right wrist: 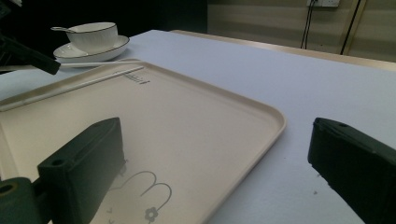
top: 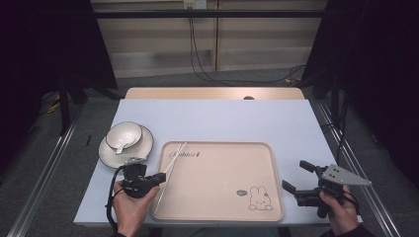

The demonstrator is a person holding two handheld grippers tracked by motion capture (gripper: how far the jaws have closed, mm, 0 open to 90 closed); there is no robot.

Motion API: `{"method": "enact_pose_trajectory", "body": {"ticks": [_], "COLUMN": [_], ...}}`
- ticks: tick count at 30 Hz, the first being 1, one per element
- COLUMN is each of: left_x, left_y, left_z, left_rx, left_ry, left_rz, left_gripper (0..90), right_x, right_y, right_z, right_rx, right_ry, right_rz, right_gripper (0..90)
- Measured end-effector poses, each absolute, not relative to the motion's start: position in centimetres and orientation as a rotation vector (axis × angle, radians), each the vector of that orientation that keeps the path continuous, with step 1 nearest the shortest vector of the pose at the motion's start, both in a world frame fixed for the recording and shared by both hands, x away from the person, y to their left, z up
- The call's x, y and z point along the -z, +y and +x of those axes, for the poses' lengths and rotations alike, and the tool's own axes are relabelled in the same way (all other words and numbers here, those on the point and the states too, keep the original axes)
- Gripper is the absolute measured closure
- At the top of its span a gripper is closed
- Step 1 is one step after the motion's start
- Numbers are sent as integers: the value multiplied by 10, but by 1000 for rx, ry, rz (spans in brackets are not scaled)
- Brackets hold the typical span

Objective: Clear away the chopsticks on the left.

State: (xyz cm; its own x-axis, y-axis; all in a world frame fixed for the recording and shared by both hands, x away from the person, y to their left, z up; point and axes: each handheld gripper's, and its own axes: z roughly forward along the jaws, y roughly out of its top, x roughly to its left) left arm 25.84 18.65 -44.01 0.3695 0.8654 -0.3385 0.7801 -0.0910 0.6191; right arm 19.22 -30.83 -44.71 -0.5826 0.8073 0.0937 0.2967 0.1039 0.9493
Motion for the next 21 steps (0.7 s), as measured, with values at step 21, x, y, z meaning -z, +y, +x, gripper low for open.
{"method": "enact_pose_trajectory", "body": {"ticks": [21], "left_x": [460], "left_y": [161], "left_z": [264], "left_rx": [-147], "left_ry": [1463], "left_rz": [1948], "left_gripper": [841], "right_x": [447], "right_y": [-308], "right_z": [192], "right_rx": [-1488], "right_ry": [1943], "right_rz": [1073], "right_gripper": [31]}}
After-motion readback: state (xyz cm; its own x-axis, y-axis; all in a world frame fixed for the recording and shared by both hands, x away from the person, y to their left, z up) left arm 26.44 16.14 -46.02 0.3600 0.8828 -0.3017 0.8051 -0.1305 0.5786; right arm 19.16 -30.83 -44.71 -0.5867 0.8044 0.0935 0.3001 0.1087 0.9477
